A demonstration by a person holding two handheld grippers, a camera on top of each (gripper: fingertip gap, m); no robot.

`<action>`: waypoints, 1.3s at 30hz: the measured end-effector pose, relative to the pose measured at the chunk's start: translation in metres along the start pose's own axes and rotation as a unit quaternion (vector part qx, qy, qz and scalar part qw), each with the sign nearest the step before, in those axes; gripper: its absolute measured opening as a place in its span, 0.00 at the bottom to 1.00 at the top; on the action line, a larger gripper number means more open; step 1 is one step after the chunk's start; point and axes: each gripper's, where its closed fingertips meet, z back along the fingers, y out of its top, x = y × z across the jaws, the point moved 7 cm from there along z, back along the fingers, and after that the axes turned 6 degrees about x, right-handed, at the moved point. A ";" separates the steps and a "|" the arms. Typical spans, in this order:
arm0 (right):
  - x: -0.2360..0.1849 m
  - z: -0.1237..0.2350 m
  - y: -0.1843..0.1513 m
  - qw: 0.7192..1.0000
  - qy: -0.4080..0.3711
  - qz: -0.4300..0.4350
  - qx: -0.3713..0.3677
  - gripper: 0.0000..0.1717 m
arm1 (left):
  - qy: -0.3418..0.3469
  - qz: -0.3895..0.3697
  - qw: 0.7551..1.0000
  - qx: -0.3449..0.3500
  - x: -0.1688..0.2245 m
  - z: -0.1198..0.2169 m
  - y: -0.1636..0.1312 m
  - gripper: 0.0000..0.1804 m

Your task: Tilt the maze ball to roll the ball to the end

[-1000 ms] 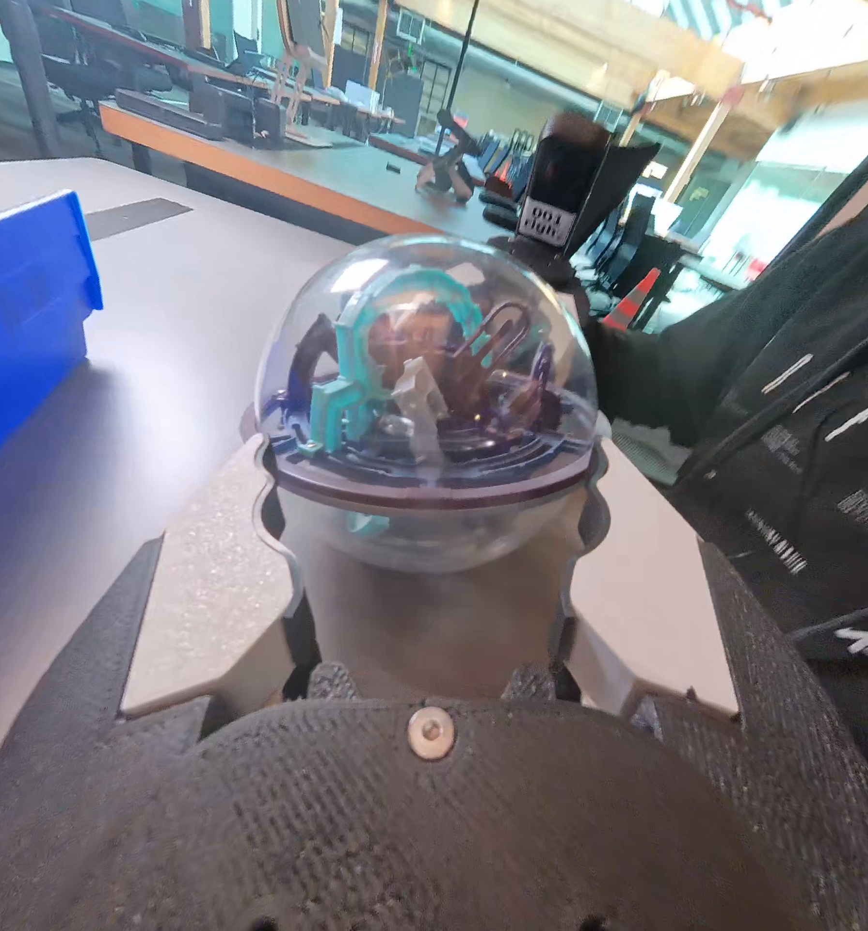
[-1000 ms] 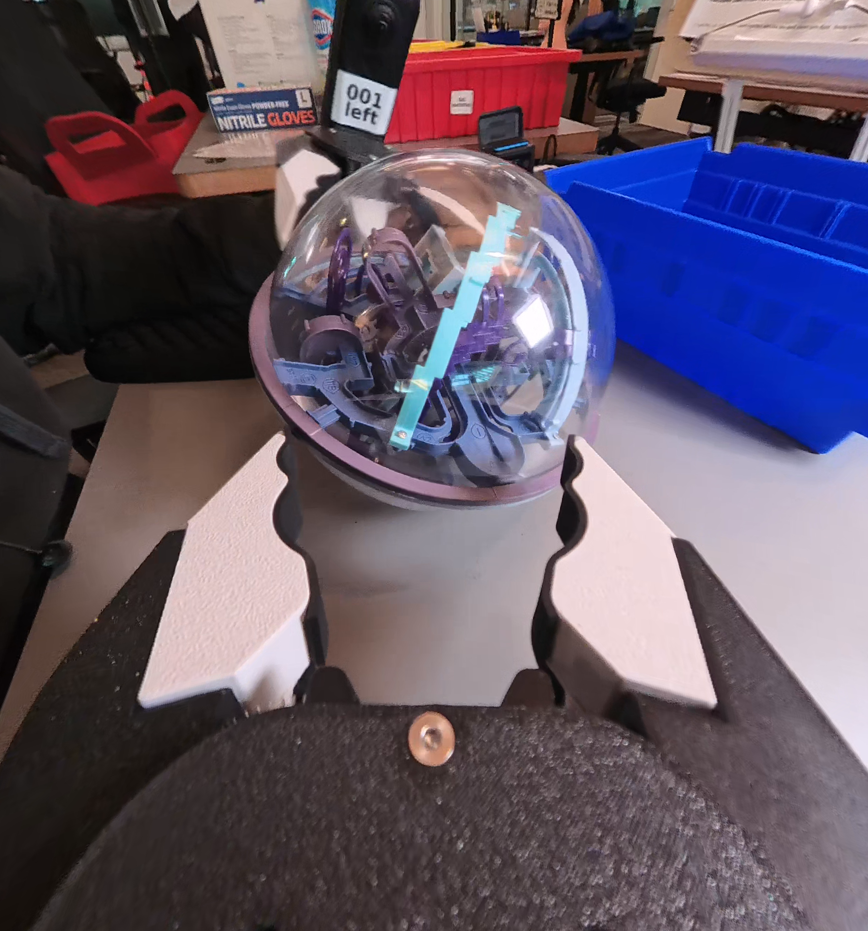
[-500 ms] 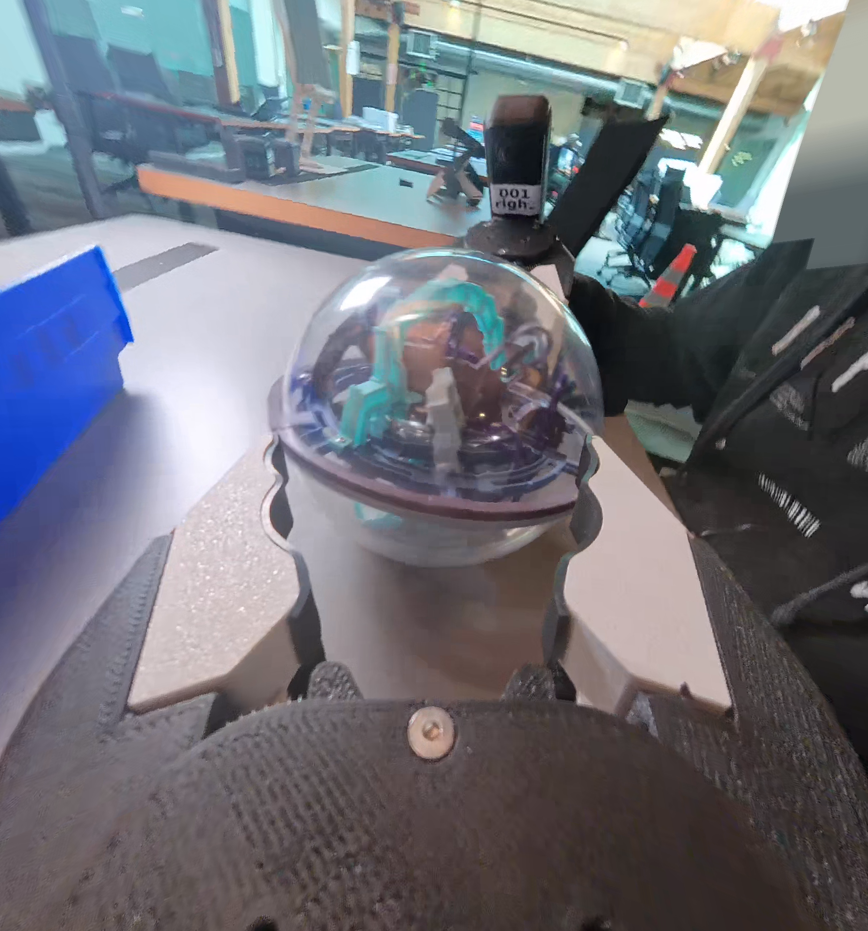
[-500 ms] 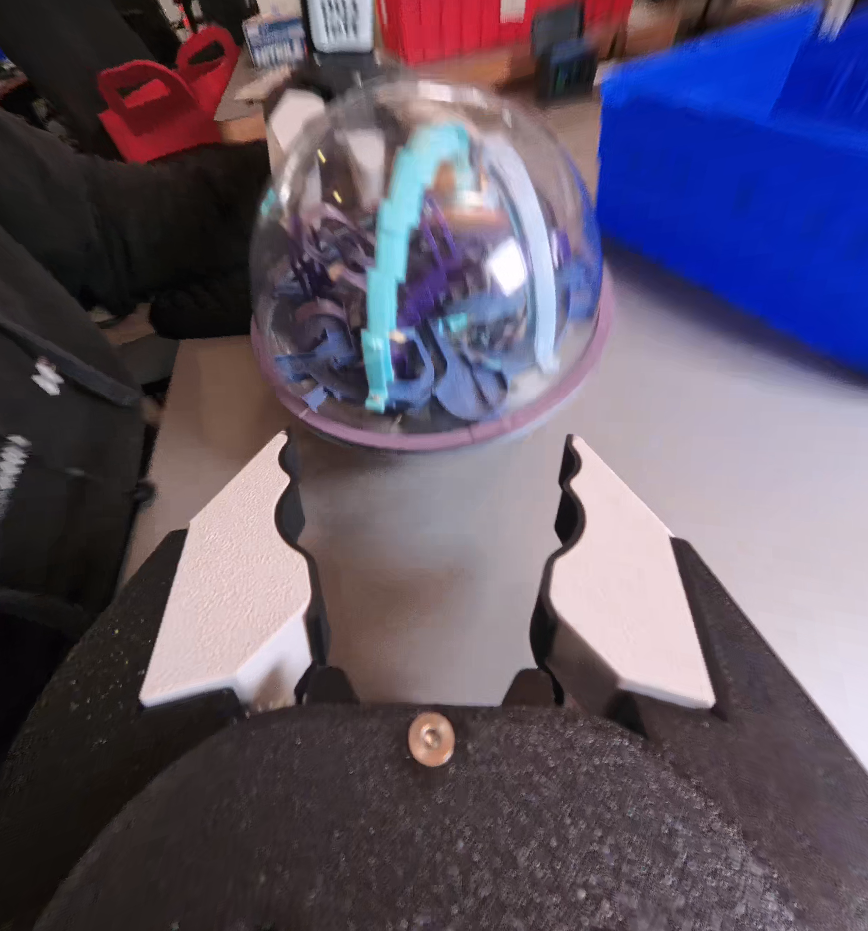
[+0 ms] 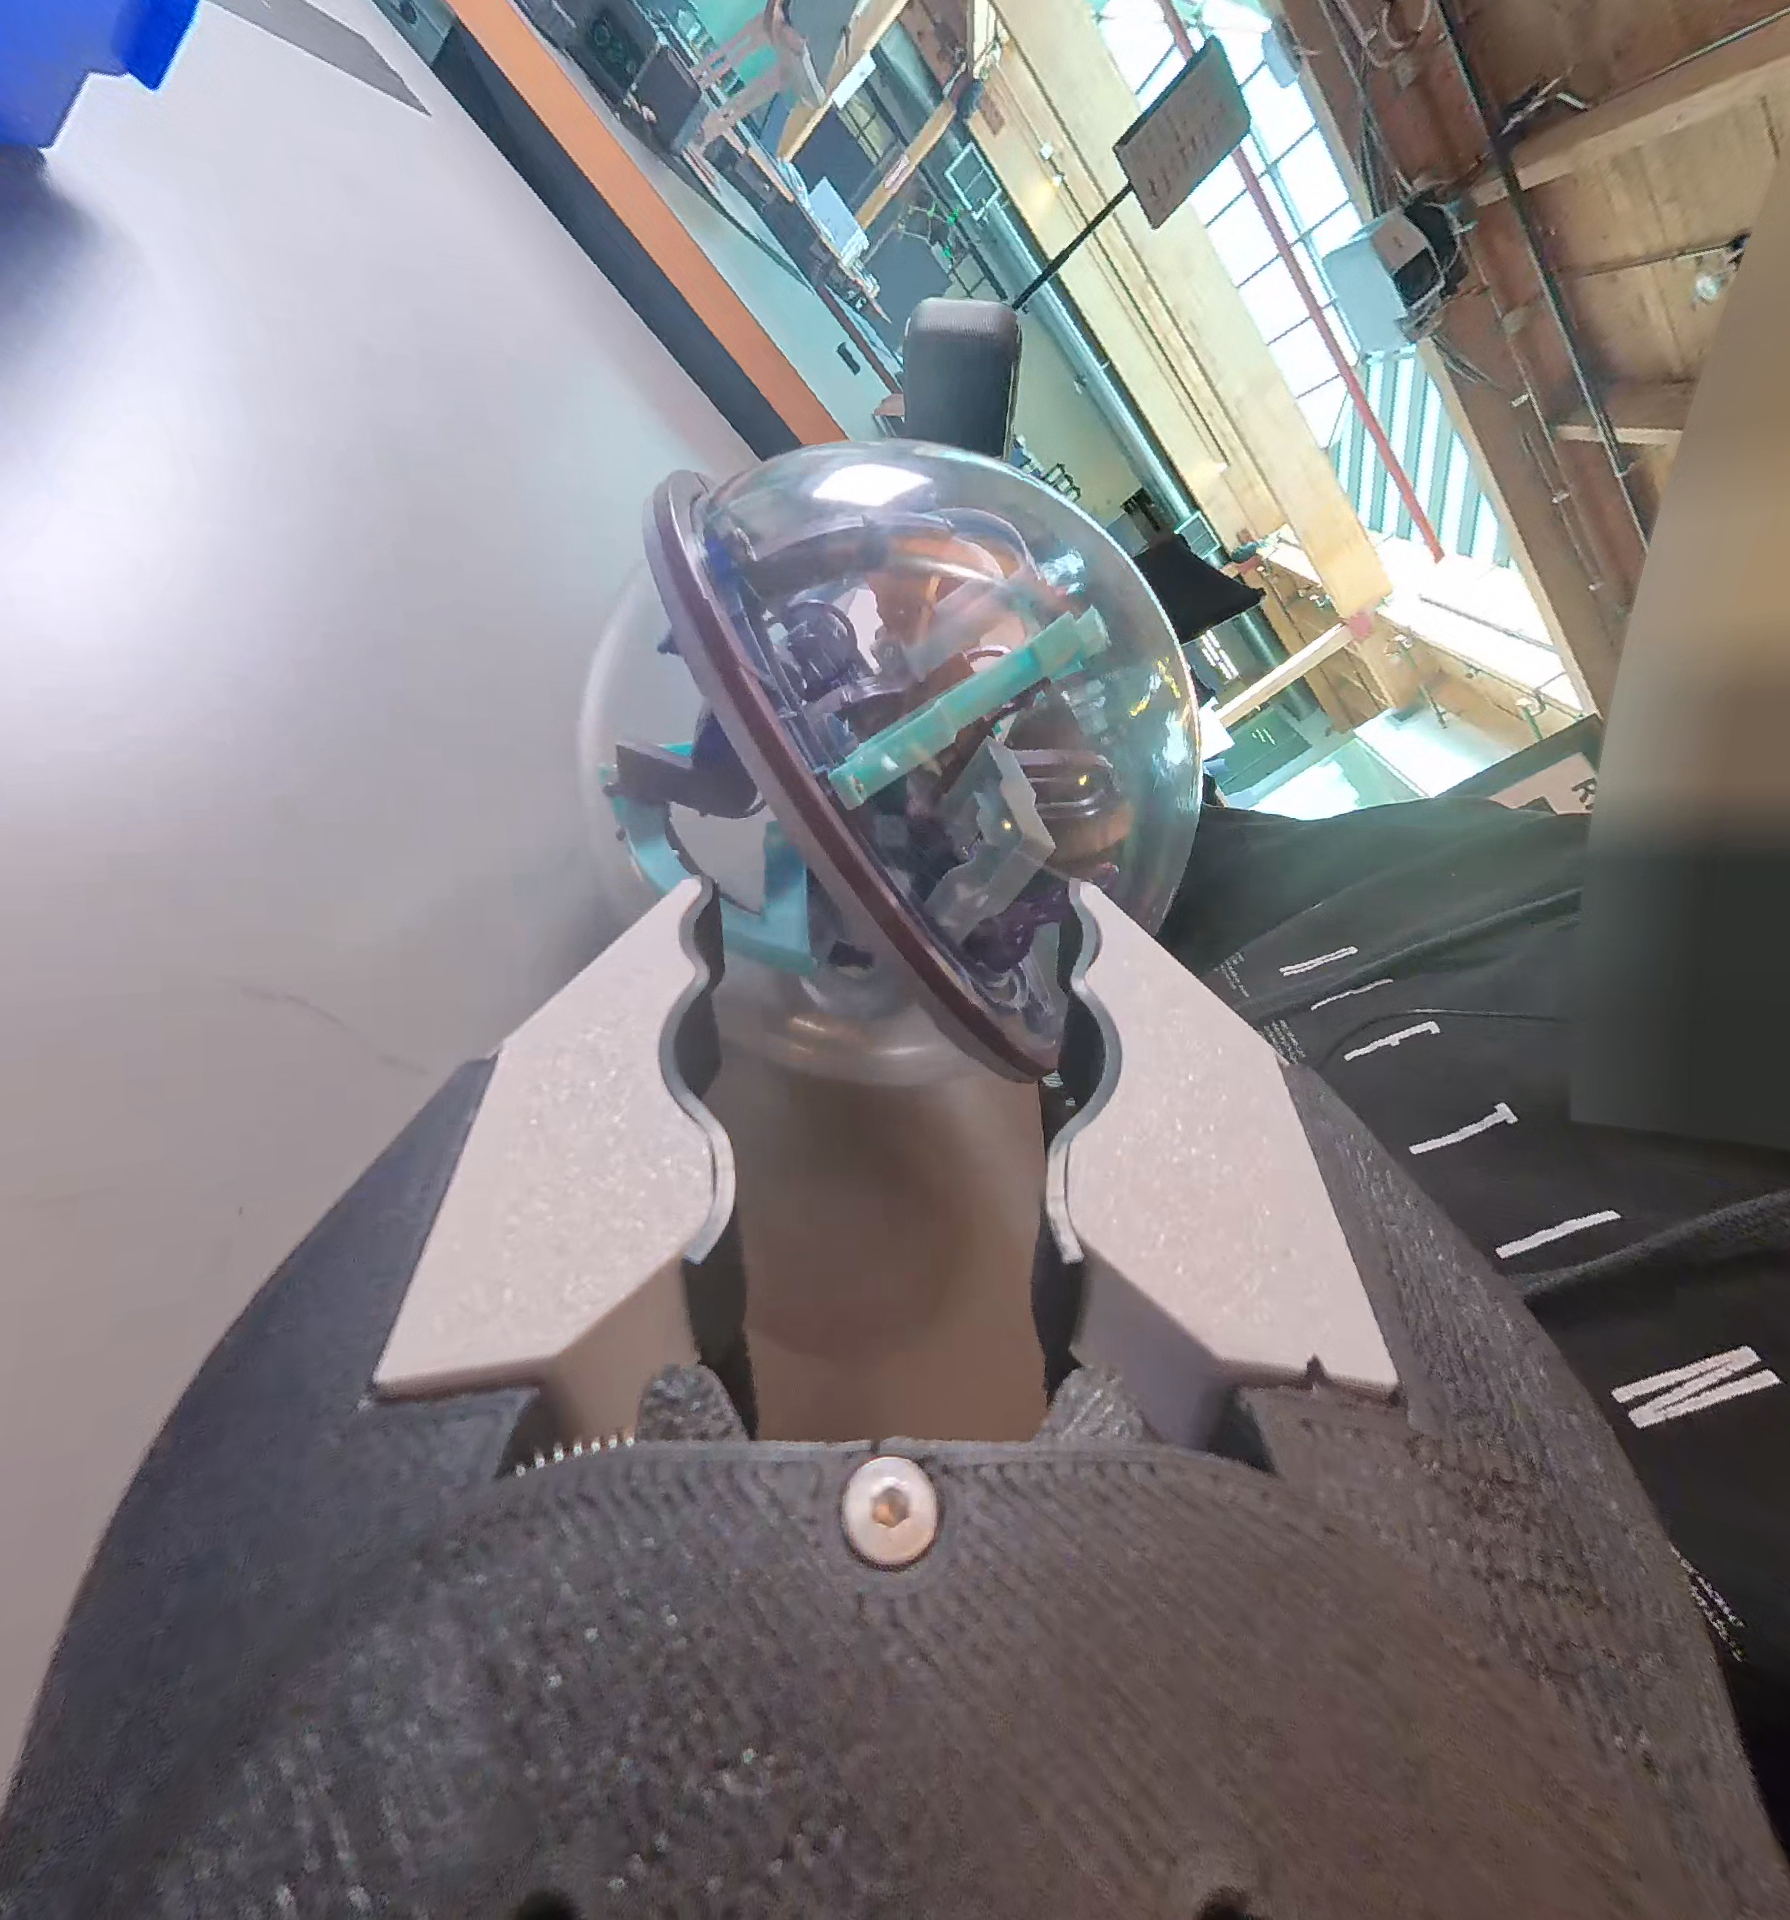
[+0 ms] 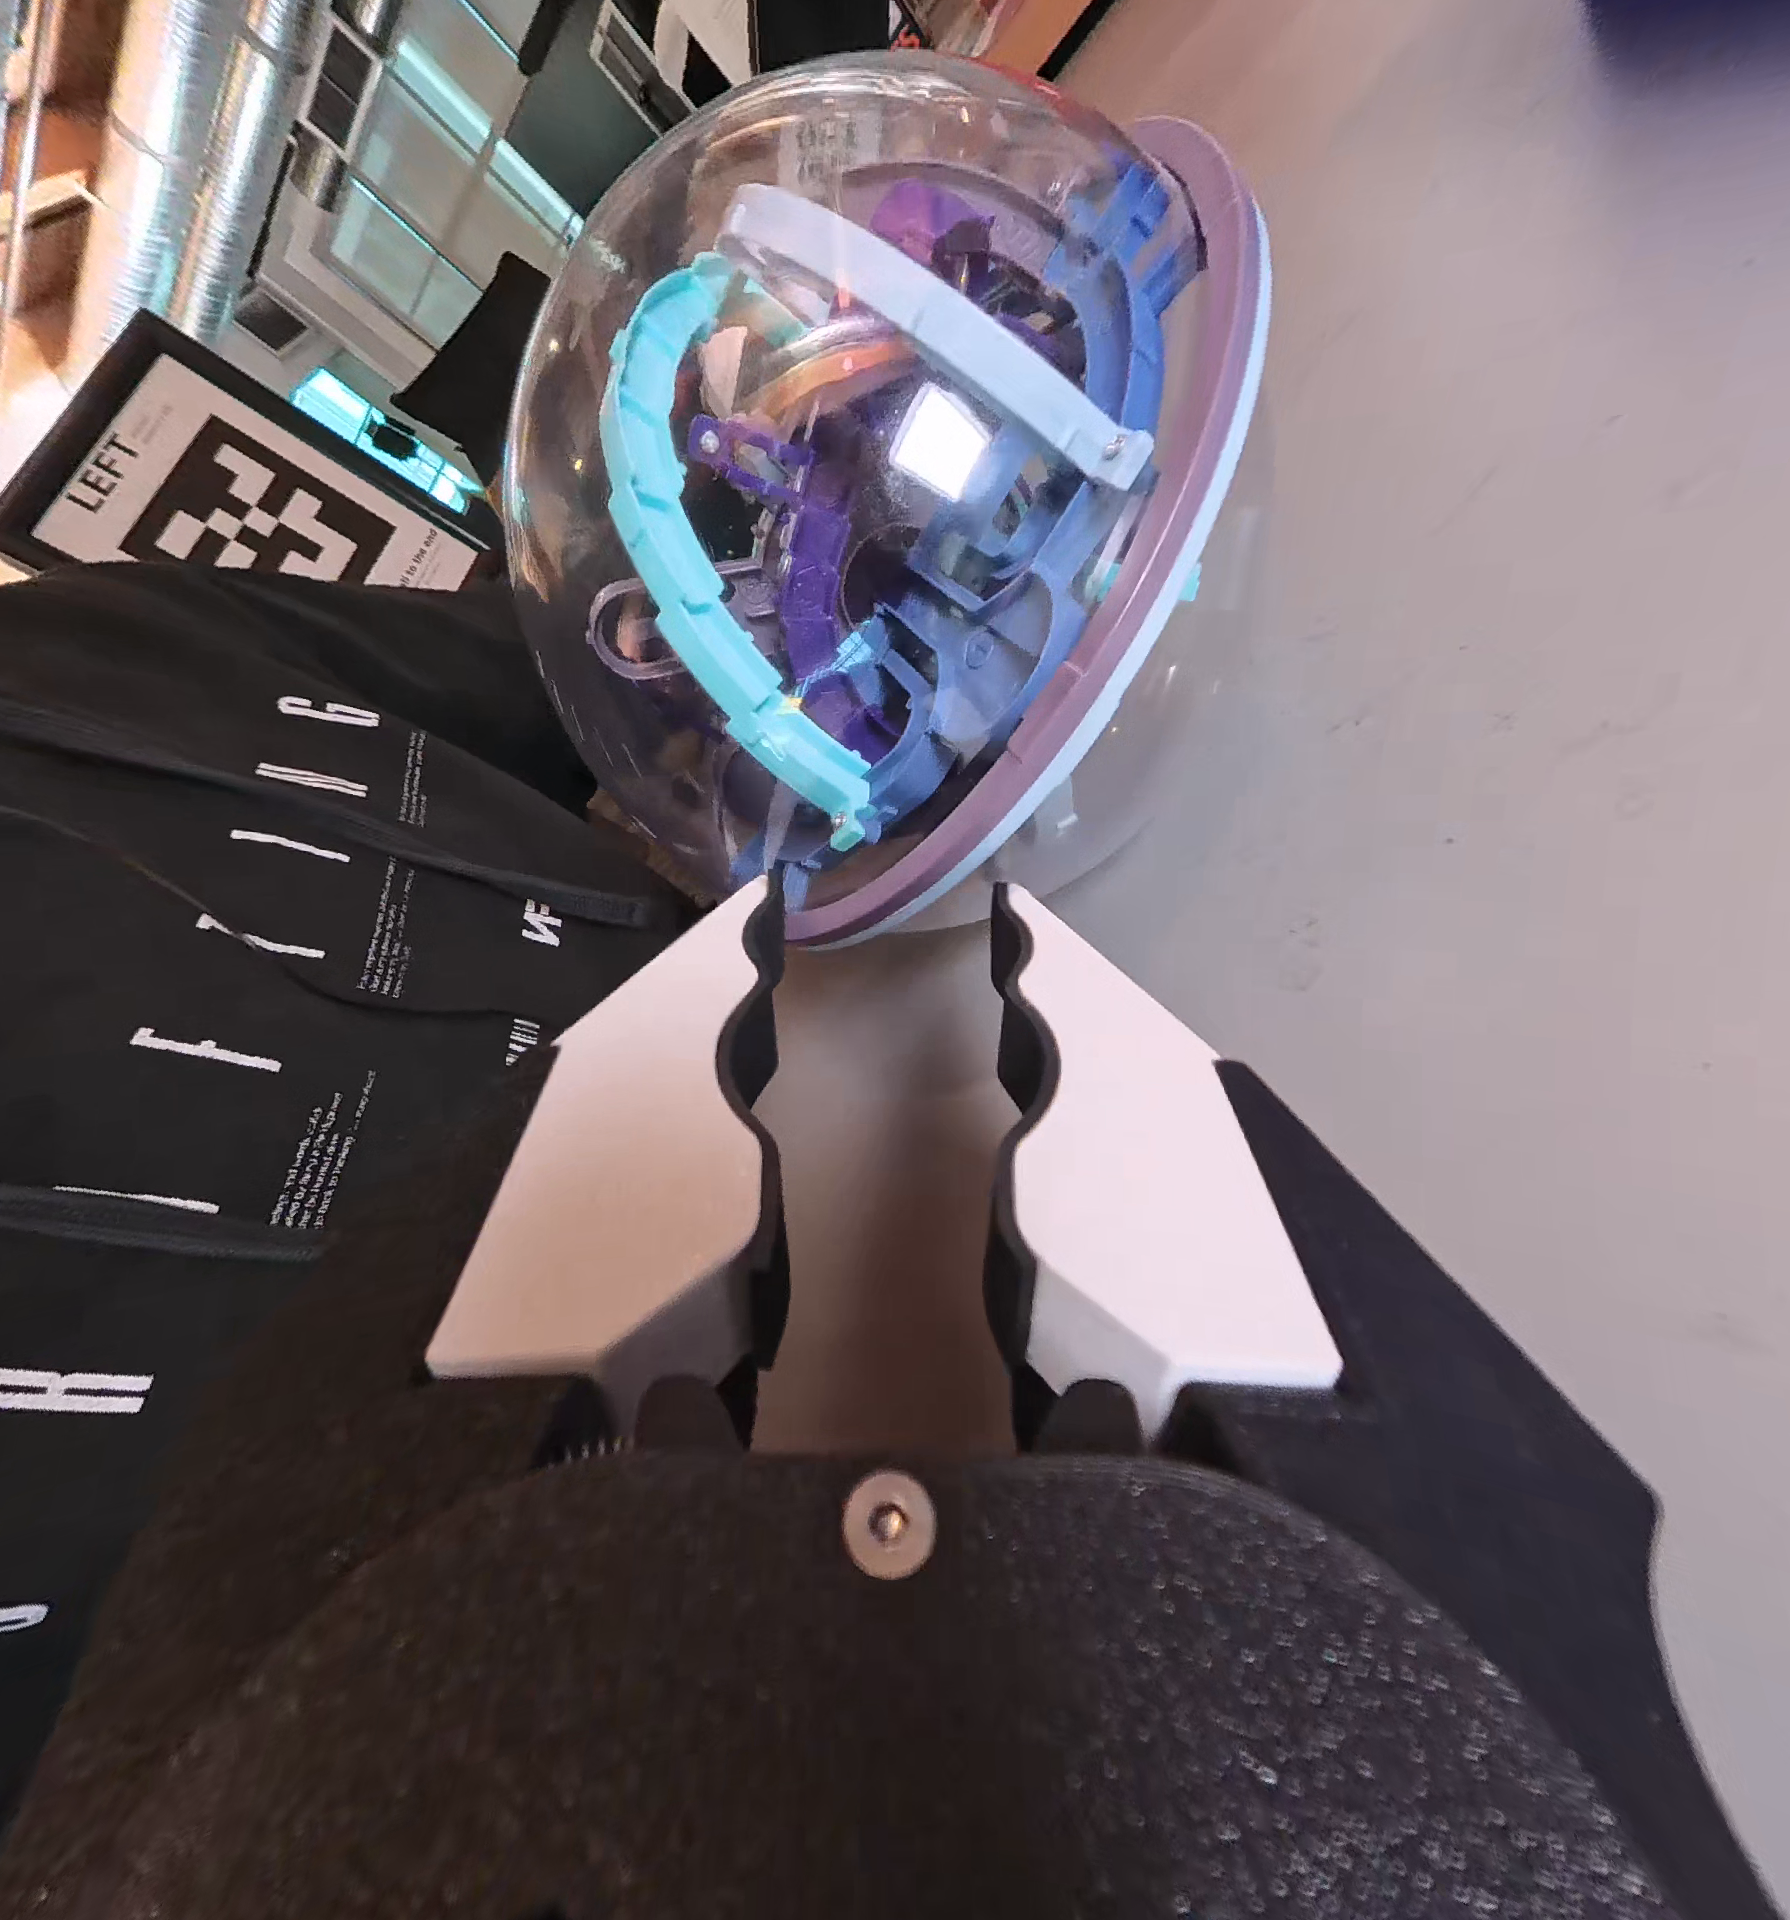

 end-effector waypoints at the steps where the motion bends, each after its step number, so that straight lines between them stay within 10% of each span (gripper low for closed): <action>1: 0.000 0.000 0.000 1.000 -0.001 0.000 0.002 0.21 | 0.000 0.001 1.000 0.001 0.000 0.000 0.000 0.35; 19: -0.004 0.000 -0.005 1.000 -0.009 0.005 0.009 0.16 | -0.004 -0.114 0.993 0.026 0.011 0.005 0.004 0.27; 28: -0.005 0.001 -0.005 1.000 -0.013 0.012 0.019 0.15 | 0.056 -0.218 0.974 0.016 0.031 0.003 0.001 0.58; 39: -0.002 0.017 0.005 0.994 -0.078 0.061 0.044 0.20 | 0.030 -0.243 0.969 -0.019 0.043 0.009 -0.013 0.28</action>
